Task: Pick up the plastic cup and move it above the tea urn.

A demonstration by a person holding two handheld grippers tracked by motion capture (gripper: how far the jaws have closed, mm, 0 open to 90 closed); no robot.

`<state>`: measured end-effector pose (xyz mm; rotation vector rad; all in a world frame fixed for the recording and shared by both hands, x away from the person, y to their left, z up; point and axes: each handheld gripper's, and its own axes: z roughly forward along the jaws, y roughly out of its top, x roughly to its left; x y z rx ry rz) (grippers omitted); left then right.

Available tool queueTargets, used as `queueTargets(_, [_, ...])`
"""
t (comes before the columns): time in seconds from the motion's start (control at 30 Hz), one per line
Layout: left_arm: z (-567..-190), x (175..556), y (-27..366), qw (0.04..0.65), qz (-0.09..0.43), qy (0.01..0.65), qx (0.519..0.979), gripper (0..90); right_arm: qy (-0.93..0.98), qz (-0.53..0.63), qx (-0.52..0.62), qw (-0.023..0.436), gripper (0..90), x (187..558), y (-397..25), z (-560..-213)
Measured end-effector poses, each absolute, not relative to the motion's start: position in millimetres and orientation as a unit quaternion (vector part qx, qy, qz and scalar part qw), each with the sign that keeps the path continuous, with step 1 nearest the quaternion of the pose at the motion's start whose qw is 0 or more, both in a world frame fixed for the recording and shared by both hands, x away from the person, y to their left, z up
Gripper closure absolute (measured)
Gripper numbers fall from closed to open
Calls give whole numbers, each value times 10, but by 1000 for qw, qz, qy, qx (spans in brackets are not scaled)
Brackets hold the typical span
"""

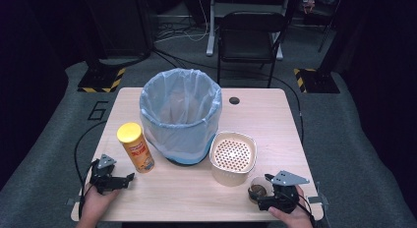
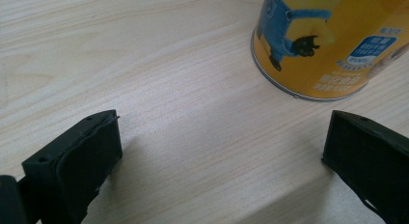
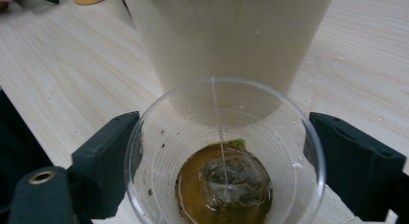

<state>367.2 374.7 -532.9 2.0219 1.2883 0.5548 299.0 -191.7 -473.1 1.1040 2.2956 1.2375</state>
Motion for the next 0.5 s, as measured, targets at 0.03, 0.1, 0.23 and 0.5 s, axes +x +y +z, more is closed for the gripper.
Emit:
queueTargets(0.03, [-5329, 3672, 3747, 334, 213, 494, 774, 0, 803, 431, 381, 155, 141, 2989, -1919, -4736])
queueTargets(0.1, [-5329, 3672, 3747, 334, 213, 493, 775, 0, 807, 426, 379, 156, 142, 2975, -1898, -4757])
queueTargets(0.23, [-5329, 3673, 3747, 334, 213, 493, 775, 0, 814, 420, 370, 157, 155, 2982, -1886, -4784])
queueTargets(0.5, [-5329, 3673, 3747, 334, 213, 493, 775, 0, 822, 409, 364, 157, 234, 2982, -1877, -4833])
